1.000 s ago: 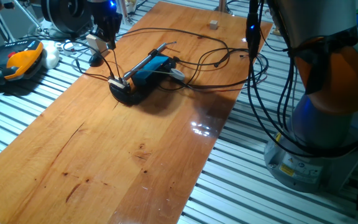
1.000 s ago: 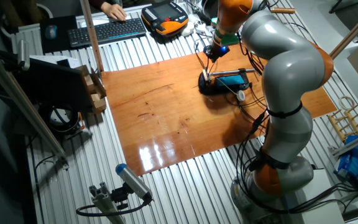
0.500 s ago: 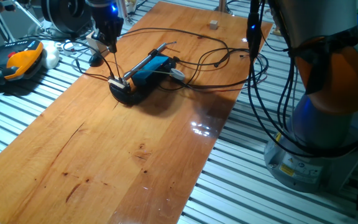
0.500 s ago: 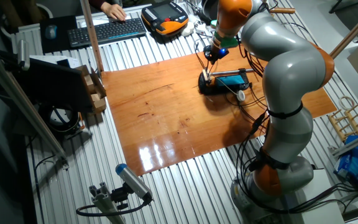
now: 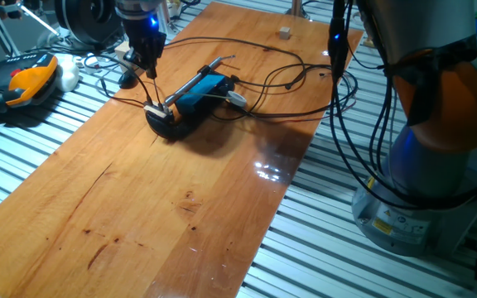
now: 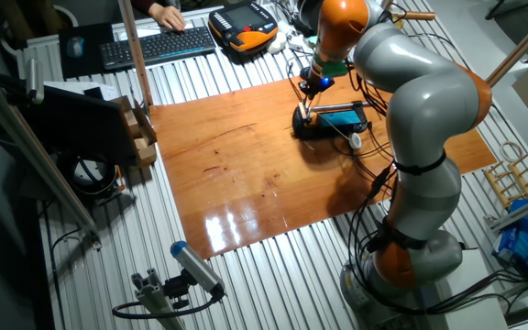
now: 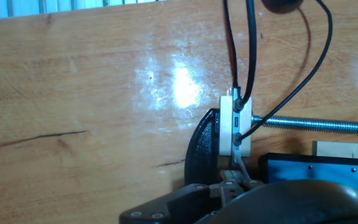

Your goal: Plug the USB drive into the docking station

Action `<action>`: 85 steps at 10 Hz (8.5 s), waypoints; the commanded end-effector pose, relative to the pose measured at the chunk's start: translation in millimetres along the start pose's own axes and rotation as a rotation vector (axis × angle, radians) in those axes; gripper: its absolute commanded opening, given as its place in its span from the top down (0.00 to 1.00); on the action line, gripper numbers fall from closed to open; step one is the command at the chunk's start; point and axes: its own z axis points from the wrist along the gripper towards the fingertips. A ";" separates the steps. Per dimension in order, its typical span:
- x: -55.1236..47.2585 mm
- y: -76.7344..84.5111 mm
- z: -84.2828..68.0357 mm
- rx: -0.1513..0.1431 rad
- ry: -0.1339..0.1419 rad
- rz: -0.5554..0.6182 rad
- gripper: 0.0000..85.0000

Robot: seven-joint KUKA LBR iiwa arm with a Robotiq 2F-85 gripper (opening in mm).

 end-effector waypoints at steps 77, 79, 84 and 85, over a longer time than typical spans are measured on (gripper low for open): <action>44.5 31.8 -10.7 -0.017 0.027 0.009 1.00; 45.5 32.6 -9.7 -0.015 0.027 0.012 1.00; 47.1 34.2 -7.5 -0.015 0.027 0.019 1.00; 47.2 34.2 -7.6 -0.016 0.027 0.019 1.00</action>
